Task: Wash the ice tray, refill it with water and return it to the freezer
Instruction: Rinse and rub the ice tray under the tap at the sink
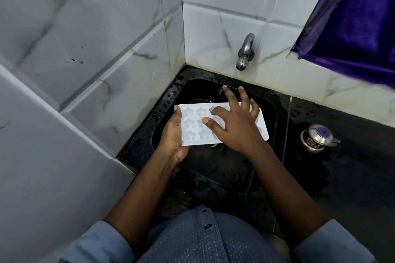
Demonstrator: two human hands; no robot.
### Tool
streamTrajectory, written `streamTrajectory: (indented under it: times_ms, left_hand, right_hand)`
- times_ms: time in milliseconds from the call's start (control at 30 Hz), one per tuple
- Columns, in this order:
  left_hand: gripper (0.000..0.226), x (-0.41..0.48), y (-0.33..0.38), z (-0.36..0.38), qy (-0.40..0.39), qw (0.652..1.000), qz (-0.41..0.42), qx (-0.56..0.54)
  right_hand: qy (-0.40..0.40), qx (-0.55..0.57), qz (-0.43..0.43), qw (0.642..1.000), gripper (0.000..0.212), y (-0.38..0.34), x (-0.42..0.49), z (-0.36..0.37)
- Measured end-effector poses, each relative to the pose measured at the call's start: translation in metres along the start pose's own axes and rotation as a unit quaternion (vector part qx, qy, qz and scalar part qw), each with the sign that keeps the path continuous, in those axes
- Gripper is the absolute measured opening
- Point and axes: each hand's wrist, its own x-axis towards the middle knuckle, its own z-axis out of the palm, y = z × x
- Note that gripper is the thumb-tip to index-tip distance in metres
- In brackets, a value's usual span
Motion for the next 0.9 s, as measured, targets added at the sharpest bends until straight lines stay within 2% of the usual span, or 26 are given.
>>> streamTrajectory:
  times_ms: [367,500,900]
  left_hand:
    - [0.077,0.0,0.002,0.001,0.02,1.0,0.009,0.017]
    - [0.077,-0.002,0.002,0.002,0.008,1.0,0.002,0.003]
    - [0.08,-0.005,-0.001,-0.002,-0.013,1.0,-0.007,-0.002]
  right_hand:
    - [0.004,-0.005,-0.002,1.0,0.064,-0.001,-0.001,0.001]
    - [0.012,-0.012,-0.03,0.999,0.063,-0.006,-0.002,0.004]
    - [-0.057,-0.035,-0.039,0.997,0.063,-0.028,0.002,0.001]
